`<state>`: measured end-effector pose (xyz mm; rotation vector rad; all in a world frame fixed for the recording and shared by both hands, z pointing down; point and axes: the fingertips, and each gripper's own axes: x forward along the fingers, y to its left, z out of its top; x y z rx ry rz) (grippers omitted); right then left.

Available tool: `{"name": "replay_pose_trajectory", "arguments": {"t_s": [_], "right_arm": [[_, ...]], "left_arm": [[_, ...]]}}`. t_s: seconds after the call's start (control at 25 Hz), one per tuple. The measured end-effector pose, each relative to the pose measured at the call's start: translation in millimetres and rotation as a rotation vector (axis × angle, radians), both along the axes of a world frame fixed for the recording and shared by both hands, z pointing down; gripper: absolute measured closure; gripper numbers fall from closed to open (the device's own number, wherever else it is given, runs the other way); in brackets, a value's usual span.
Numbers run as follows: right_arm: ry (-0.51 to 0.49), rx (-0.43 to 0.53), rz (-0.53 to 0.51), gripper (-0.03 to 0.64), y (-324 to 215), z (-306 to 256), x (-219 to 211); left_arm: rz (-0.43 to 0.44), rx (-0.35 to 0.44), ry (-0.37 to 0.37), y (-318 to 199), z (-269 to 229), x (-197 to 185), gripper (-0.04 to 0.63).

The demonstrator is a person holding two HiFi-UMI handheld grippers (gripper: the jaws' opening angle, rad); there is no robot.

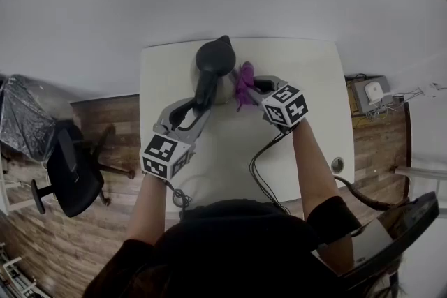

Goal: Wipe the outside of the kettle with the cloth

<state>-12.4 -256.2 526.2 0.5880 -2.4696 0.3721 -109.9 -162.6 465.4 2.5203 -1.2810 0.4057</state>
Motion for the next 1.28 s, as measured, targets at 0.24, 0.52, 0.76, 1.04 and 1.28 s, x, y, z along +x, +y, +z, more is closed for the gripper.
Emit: {"name": "replay_pose_trajectory", "arguments": {"t_s": [0.24,0.52,0.76,1.04,1.28], "right_arm": [[0.022,-0.083,0.045,0.551,18,47,-4],[0.068,-0.075,0.010,0.551,17,44,0],[-0.047,0.124,0.042,0.551,-27,-55,14],[-0.161,0.242,-0.007,0.551,-63,-132,-13],[-0.174,0.139,-0.061,0.551,-68,-107,-37]], "left_arm": [[-0.020,-0.008,0.001,0,1,1,0.433],[-0.012,-0.004,0.001,0,2,1,0.433],[-0.002,0.000,-0.001,0,2,2,0.434],[0.002,0.000,-0.002,3,0,2,0.434],[0.006,-0.001,0.004,3,0,4,0.434]]}}
